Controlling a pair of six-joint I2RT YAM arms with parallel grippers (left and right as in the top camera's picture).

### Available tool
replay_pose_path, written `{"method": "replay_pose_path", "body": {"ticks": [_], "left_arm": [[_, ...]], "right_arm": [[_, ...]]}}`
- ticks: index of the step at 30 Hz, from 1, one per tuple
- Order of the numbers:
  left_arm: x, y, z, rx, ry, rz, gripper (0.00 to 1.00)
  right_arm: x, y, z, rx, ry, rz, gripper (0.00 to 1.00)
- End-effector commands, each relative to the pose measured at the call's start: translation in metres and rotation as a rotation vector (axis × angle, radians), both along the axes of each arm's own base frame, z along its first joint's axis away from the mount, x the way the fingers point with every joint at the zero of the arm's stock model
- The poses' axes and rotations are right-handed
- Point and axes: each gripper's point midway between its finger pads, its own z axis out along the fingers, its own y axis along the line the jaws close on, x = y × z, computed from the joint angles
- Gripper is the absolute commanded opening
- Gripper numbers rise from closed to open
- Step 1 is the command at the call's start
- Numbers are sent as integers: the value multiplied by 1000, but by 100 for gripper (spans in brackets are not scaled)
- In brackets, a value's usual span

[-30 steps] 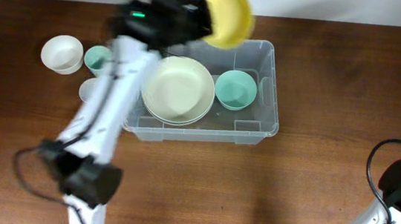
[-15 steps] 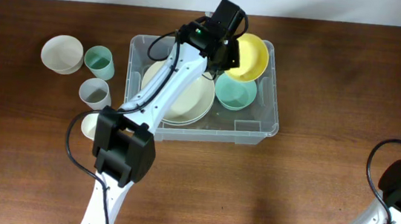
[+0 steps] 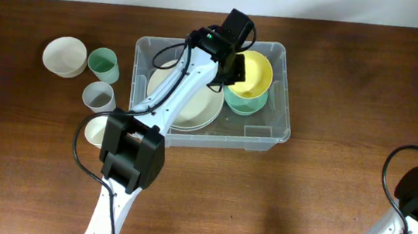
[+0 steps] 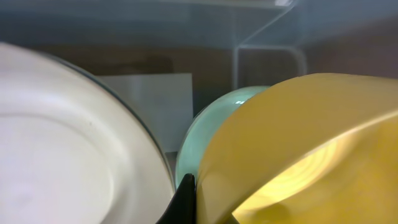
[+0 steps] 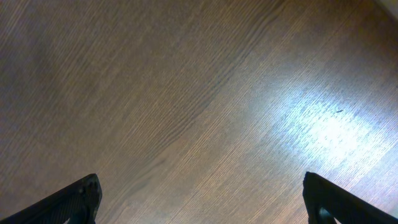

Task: Pack container
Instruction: 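Carry the yellow bowl and lower it into the teal bowl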

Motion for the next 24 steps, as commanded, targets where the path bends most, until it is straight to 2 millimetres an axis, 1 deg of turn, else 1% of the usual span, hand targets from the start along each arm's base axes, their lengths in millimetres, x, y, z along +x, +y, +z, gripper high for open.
{"method": "replay_pose_path", "body": {"ticks": [1, 7, 20, 21, 24], "left_arm": [[-9, -5, -18, 18, 39, -33, 2], [-15, -14, -21, 20, 43, -53, 6], [-15, -15, -20, 19, 41, -55, 8], [-15, -15, -20, 20, 41, -55, 8], [-15, -15, -20, 20, 41, -55, 19]], "right_arm": [[-2, -5, -6, 0, 19, -14, 99], [-2, -5, -6, 0, 19, -14, 99], [-2, -5, -6, 0, 19, -14, 99], [-2, -5, -6, 0, 19, -14, 99], [-2, -5, -6, 0, 19, -14, 99]]}}
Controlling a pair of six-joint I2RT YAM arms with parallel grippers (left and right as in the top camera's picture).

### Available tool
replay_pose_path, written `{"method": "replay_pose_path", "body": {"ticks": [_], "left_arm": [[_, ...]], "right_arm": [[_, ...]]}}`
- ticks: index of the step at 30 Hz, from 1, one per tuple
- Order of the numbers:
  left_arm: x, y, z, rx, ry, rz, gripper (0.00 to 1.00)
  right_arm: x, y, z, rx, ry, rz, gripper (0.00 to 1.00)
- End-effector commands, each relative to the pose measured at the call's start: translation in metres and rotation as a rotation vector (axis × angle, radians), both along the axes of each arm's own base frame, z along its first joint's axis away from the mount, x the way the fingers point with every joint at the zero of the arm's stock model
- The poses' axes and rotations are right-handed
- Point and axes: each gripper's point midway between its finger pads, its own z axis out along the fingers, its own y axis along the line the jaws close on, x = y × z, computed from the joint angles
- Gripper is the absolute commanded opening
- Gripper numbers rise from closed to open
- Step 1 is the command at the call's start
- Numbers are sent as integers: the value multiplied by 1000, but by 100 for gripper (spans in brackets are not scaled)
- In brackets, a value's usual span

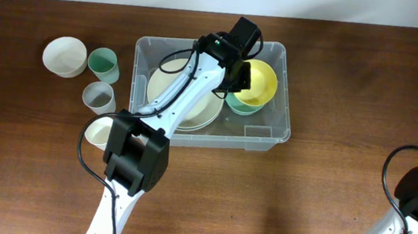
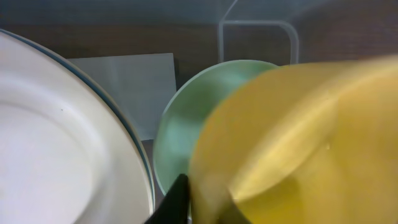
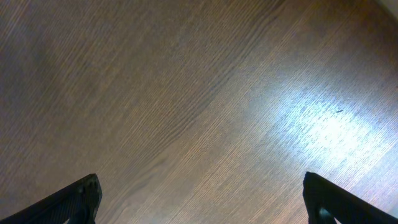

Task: Pack container
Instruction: 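Carry the yellow bowl and lower it into the teal bowl, then release the yellow bowl and move the left gripper to the white bowl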

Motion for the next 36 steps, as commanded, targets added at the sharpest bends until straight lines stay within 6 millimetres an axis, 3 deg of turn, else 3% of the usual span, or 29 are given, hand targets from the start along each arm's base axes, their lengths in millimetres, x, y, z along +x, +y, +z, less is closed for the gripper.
{"method": "replay_pose_path", "body": {"ticks": [1, 27, 31, 34, 36], "left_arm": [[-2, -1, -13, 11, 23, -13, 21], [6, 6, -12, 12, 6, -24, 30], [10, 10, -12, 13, -4, -30, 35], [14, 15, -11, 14, -8, -28, 34], [14, 15, -11, 8, -4, -26, 27]], "right_arm": [[-2, -5, -6, 0, 19, -14, 99], [-2, -5, -6, 0, 19, -14, 99], [-2, -5, -6, 0, 19, -14, 99], [-2, -5, -6, 0, 19, -14, 99], [-2, -5, -6, 0, 19, -14, 99]]}}
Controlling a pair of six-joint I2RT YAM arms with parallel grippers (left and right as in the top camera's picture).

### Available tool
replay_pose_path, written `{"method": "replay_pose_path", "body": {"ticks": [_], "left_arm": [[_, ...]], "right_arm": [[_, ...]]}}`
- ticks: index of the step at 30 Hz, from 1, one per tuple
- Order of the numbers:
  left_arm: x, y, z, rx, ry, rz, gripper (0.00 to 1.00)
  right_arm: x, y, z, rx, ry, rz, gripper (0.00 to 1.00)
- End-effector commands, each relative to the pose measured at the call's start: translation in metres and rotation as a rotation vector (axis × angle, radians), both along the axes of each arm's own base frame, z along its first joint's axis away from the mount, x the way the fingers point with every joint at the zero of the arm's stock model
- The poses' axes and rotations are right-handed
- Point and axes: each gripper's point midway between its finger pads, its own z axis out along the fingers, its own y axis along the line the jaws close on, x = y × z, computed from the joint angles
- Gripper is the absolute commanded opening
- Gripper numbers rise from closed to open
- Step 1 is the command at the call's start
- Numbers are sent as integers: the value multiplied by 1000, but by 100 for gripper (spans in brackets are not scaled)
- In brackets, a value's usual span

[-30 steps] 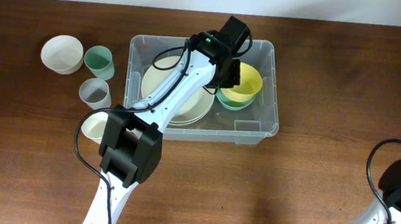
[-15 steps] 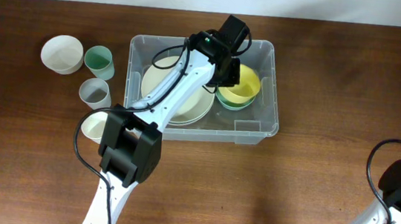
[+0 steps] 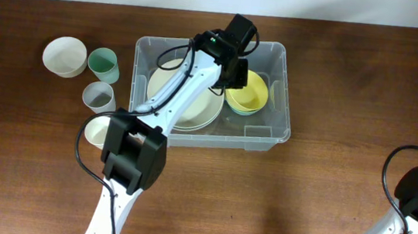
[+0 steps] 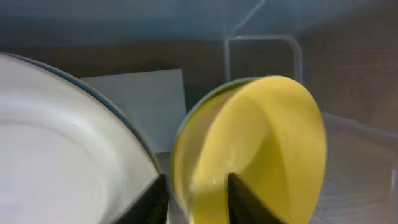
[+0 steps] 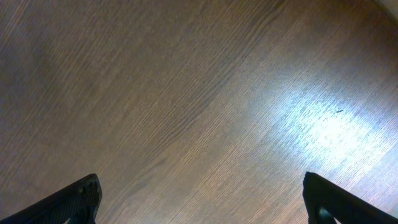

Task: Pack container
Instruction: 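Release the yellow bowl and move the left gripper to the white bowl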

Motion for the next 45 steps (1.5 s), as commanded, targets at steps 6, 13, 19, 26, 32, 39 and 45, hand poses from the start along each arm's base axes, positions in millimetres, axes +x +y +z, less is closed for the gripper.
{"method": "replay_pose_path", "body": {"ticks": [6, 13, 19, 26, 32, 39, 45], "left_arm": [[1, 4, -13, -11, 34, -17, 18], [1, 4, -14, -10, 35, -18, 4], [-1, 3, -18, -4, 45, -20, 1], [-5, 3, -35, 13, 83, -23, 6], [-2, 2, -32, 9, 68, -36, 29], [15, -4, 1, -7, -29, -109, 45], [33, -9, 66, -31, -175, -169, 75]], "right_arm": [[-2, -5, -6, 0, 19, -14, 99], [-2, -5, -6, 0, 19, -14, 99], [-2, -5, -6, 0, 19, -14, 99], [-2, -5, -6, 0, 19, -14, 99], [-2, -5, -6, 0, 19, -14, 99], [-2, -5, -6, 0, 19, -14, 99], [-2, -5, -6, 0, 19, -14, 99]]}}
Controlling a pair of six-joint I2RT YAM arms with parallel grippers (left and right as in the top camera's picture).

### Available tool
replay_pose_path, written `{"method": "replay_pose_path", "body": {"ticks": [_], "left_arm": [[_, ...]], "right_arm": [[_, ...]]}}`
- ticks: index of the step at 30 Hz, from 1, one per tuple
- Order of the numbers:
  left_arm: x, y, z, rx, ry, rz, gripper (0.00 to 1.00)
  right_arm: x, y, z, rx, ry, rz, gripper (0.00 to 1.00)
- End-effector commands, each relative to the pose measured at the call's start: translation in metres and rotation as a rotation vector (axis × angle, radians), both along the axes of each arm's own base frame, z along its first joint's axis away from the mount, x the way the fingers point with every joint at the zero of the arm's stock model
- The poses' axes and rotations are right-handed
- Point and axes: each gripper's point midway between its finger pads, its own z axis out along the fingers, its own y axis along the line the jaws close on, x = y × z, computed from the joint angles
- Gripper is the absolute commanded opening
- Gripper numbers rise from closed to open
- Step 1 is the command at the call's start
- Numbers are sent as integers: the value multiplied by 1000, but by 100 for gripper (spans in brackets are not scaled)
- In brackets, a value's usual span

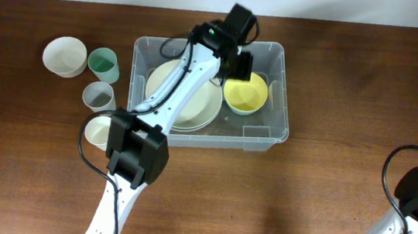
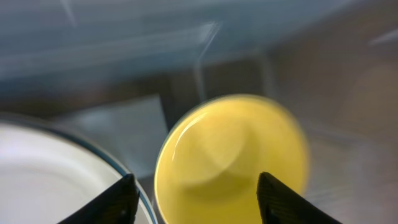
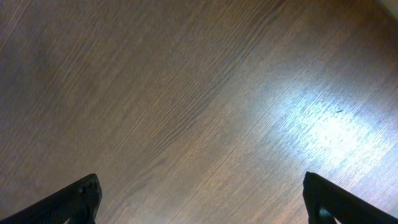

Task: Pack container
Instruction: 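Release the yellow bowl and move the left gripper to the white bowl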

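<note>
A clear plastic container (image 1: 270, 131) holds a stack of white plates (image 1: 195, 104) on its left side and a yellow bowl (image 1: 245, 95) nested in a green bowl on its right. My left gripper (image 1: 238, 58) hangs open above the yellow bowl (image 2: 230, 155), its two fingertips (image 2: 115, 199) spread wide with nothing between them. Only bare table faces my right gripper (image 3: 202, 199), which is open; its arm stands at the table's right edge.
Left of the container stand a white bowl (image 1: 64, 56), a green cup (image 1: 103, 64), a grey cup (image 1: 99, 96) and a cream cup (image 1: 98, 130). The container's walls (image 2: 205, 37) rise around the bowls.
My left gripper has spread wide and risen off the yellow bowl, which now sits level in the green bowl. Before, its fingers straddled the tilted bowl's rim. The right arm has not moved.
The left gripper first held the yellow bowl by its rim, tilted above the green bowl in the container. It then lowered the bowl closer. Later the bowl leaned in the green bowl with the fingers loosened around its rim. It now rests nested, released.
</note>
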Motion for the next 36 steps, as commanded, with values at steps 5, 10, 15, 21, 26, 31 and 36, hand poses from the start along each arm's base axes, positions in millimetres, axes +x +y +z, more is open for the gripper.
{"method": "replay_pose_path", "body": {"ticks": [5, 10, 15, 21, 26, 31, 36], "left_arm": [[31, 51, 102, 47, -224, 76, 99], [44, 151, 143, 75, -257, 313, 99], [34, 289, 127, 85, -106, 685, 99], [19, 388, 94, 29, 40, 883, 99], [13, 433, 48, -9, 159, 976, 100], [5, 454, 2, -16, 280, 1089, 99], [2, 465, -31, -14, 347, 1120, 99]], "right_arm": [[-2, -5, -6, 0, 19, -14, 99], [-2, -5, -6, 0, 19, -14, 99], [-2, -5, -6, 0, 19, -14, 99], [-2, -5, -6, 0, 19, -14, 99], [-2, -5, -6, 0, 19, -14, 100], [-2, -5, -6, 0, 19, -14, 99], [-2, -5, -6, 0, 19, -14, 99]]}}
